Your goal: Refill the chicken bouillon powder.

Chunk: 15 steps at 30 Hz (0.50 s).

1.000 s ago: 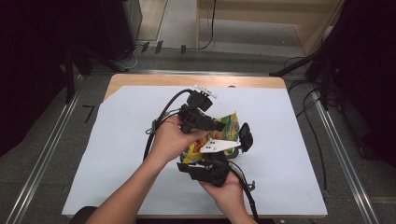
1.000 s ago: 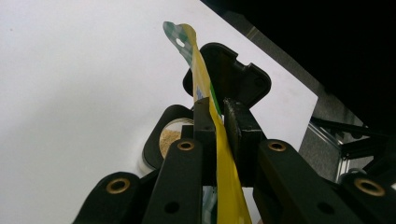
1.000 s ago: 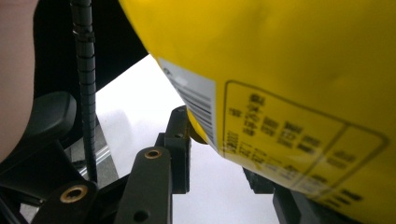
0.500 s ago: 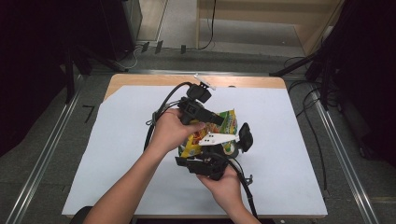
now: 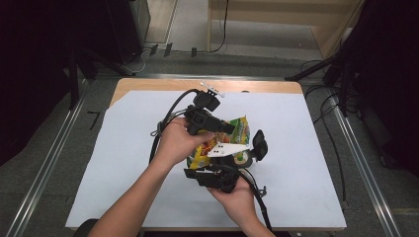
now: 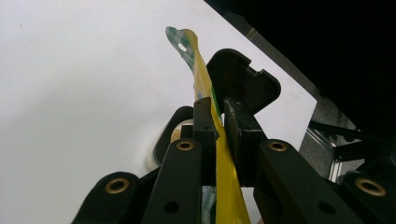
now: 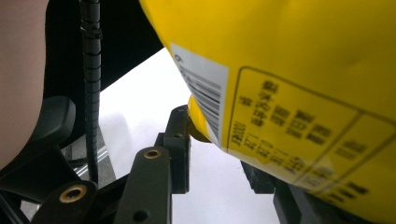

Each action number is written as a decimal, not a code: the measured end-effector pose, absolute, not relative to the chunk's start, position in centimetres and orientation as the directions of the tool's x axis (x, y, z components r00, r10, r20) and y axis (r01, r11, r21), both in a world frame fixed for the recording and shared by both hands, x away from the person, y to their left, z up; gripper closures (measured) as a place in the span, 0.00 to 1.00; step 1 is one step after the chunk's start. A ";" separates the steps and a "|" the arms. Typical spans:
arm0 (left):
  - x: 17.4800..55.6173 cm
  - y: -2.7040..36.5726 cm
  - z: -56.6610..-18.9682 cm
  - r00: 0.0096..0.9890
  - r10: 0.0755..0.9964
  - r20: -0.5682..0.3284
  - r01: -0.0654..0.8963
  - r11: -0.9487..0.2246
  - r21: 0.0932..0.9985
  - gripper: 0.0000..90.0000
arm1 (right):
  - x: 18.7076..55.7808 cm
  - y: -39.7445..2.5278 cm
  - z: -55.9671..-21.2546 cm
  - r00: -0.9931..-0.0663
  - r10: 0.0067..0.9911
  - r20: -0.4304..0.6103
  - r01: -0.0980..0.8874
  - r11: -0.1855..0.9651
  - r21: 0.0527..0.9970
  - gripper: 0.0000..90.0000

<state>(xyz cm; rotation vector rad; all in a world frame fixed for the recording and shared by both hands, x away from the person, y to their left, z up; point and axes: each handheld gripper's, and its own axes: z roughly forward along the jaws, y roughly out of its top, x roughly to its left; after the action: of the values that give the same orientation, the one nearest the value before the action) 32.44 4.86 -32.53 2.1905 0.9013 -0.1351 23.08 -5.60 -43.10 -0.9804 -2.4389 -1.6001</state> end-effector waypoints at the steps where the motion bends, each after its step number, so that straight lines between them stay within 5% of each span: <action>1: 32.4 4.9 -32.5 0.746 0.565 -0.354 0.642 -0.467 0.608 0.93 | 23.1 -5.6 -43.1 -0.797 0.471 0.378 0.535 0.258 0.805 0.75; 15: 32.1 5.6 -32.4 0.741 0.574 -0.348 0.643 -0.456 0.616 0.93 | 23.0 -5.1 -43.1 -0.806 0.459 0.374 0.526 0.264 0.809 0.75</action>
<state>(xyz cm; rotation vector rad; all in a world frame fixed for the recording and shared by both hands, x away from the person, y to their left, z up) 32.13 5.55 -32.44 2.1750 0.9119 -0.1143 23.05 -5.07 -43.12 -0.9541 -2.4460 -1.6059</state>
